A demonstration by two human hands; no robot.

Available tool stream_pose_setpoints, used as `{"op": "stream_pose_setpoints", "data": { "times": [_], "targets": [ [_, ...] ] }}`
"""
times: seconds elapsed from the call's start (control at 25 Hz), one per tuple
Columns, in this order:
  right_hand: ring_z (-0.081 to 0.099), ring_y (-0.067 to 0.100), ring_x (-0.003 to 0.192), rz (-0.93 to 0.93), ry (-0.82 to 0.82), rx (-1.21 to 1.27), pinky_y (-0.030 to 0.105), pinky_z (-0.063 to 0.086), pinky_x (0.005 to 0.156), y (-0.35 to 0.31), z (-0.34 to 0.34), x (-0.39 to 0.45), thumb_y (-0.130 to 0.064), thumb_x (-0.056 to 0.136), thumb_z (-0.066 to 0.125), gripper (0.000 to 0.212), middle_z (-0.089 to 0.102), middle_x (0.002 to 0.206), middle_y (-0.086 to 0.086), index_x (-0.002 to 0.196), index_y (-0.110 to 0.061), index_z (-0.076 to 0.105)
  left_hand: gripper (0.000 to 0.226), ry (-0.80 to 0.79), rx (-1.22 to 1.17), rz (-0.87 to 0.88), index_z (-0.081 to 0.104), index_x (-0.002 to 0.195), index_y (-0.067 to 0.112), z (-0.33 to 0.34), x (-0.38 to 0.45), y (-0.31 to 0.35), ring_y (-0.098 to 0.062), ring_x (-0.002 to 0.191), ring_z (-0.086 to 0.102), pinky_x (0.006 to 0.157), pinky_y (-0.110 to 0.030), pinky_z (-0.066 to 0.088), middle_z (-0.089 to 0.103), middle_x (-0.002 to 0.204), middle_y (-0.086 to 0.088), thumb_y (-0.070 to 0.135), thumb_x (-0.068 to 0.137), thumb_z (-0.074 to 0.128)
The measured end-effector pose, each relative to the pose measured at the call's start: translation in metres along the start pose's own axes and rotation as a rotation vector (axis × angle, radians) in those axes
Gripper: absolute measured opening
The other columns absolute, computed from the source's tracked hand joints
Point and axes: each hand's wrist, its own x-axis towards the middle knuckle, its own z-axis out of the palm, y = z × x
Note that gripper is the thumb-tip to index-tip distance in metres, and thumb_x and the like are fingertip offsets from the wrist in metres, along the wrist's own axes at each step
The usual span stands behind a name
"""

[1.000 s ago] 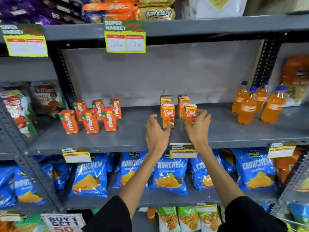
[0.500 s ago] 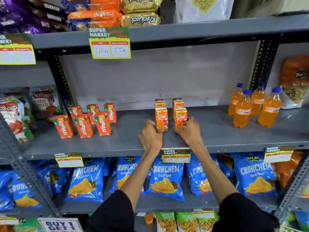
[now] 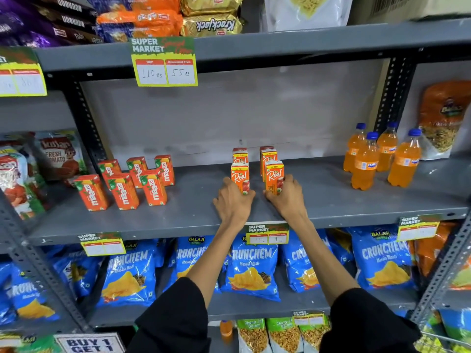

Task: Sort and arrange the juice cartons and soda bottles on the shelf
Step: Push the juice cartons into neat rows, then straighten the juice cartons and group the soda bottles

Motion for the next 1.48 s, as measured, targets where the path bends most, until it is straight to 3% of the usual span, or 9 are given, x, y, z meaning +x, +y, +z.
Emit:
{"op": "stream_pose_setpoints", "data": {
  "times": [0.4,0.48,0.64,0.84,1.04,1.16,1.24,1.36,1.48],
  "targets": [
    [0.061,0.033,0.119,0.021,-0.040,0.019,0.049,0.053,0.098,-0.005,-0.003,-0.002,-0.042,0.078,0.081,0.075,0.062,0.126,0.015,0.133,-0.008,0.043,0.059,0.009,-0.042,0.002,0.048,0.119,0.006,-0.005,-0.007,-0.005,-0.034,0.108,0.067,0.093,-0.051,0.054,0.069,0.114,-0.014,0.043,0.084,0.077],
    [0.061,0.032,0.119,0.024,-0.033,0.118,0.046,0.053,0.097,-0.003,-0.009,-0.005,-0.043,0.077,0.082,0.082,0.062,0.127,0.016,0.138,-0.007,0.040,0.067,0.102,-0.097,0.009,0.046,0.126,0.008,-0.006,-0.017,-0.004,-0.030,0.113,0.060,0.092,-0.044,0.052,0.063,0.120,-0.013,0.046,0.081,0.079],
    [0.065,0.022,0.101,-0.112,0.221,0.224,0.042,0.056,0.088,0.024,-0.048,-0.012,-0.038,0.089,0.070,0.046,0.065,0.112,0.007,0.125,-0.013,0.053,0.033,0.332,-0.245,0.269,0.053,0.108,0.023,0.009,-0.044,0.024,-0.018,0.091,0.058,0.077,-0.037,0.051,0.060,0.103,0.004,0.037,0.086,0.073],
    [0.064,0.020,0.093,-0.157,0.483,0.234,0.039,0.056,0.080,0.081,-0.133,0.008,-0.019,0.095,0.060,0.019,0.064,0.107,0.006,0.114,-0.013,0.058,0.012,0.064,-0.578,0.300,0.062,0.091,0.018,0.064,-0.066,0.112,-0.015,0.067,0.062,0.067,-0.044,0.055,0.067,0.078,0.005,0.021,0.089,0.073],
    [0.048,0.038,0.120,0.073,0.597,-0.007,0.045,0.043,0.098,0.142,-0.199,0.045,-0.017,0.088,0.068,0.049,0.049,0.130,0.021,0.130,-0.005,0.046,0.036,-0.188,-0.550,0.206,0.062,0.117,0.011,0.129,-0.070,0.178,-0.023,0.088,0.071,0.084,-0.041,0.058,0.074,0.104,-0.007,0.019,0.085,0.078],
    [0.039,0.048,0.132,0.266,0.468,-0.089,0.055,0.038,0.104,0.175,-0.222,0.068,-0.023,0.081,0.077,0.077,0.041,0.140,0.027,0.142,-0.002,0.035,0.073,-0.350,-0.472,0.184,0.044,0.141,0.010,0.161,-0.066,0.202,-0.026,0.121,0.061,0.101,-0.039,0.051,0.060,0.136,-0.012,0.023,0.081,0.083],
    [0.032,0.049,0.139,0.298,0.297,-0.042,0.057,0.032,0.111,0.200,-0.230,0.082,-0.027,0.079,0.079,0.092,0.036,0.147,0.030,0.148,0.001,0.026,0.077,-0.410,-0.470,0.176,0.042,0.142,0.011,0.180,-0.063,0.213,-0.027,0.126,0.058,0.102,-0.039,0.050,0.058,0.139,-0.011,0.023,0.079,0.085],
    [0.044,0.042,0.136,0.245,0.109,-0.052,0.053,0.036,0.112,0.220,-0.235,0.096,-0.033,0.083,0.076,0.075,0.048,0.145,0.022,0.141,-0.002,0.041,0.060,-0.379,-0.483,0.135,0.051,0.130,0.011,0.198,-0.055,0.216,-0.027,0.120,0.064,0.092,-0.032,0.049,0.065,0.132,-0.012,0.019,0.081,0.084],
    [0.059,0.037,0.122,0.211,0.104,0.012,0.053,0.046,0.104,0.223,-0.237,0.095,-0.030,0.083,0.077,0.058,0.064,0.130,0.016,0.131,-0.009,0.051,0.057,-0.358,-0.497,0.110,0.053,0.130,0.011,0.208,-0.050,0.220,-0.027,0.118,0.065,0.091,-0.031,0.048,0.067,0.131,-0.011,0.018,0.082,0.083]
  ]
}}
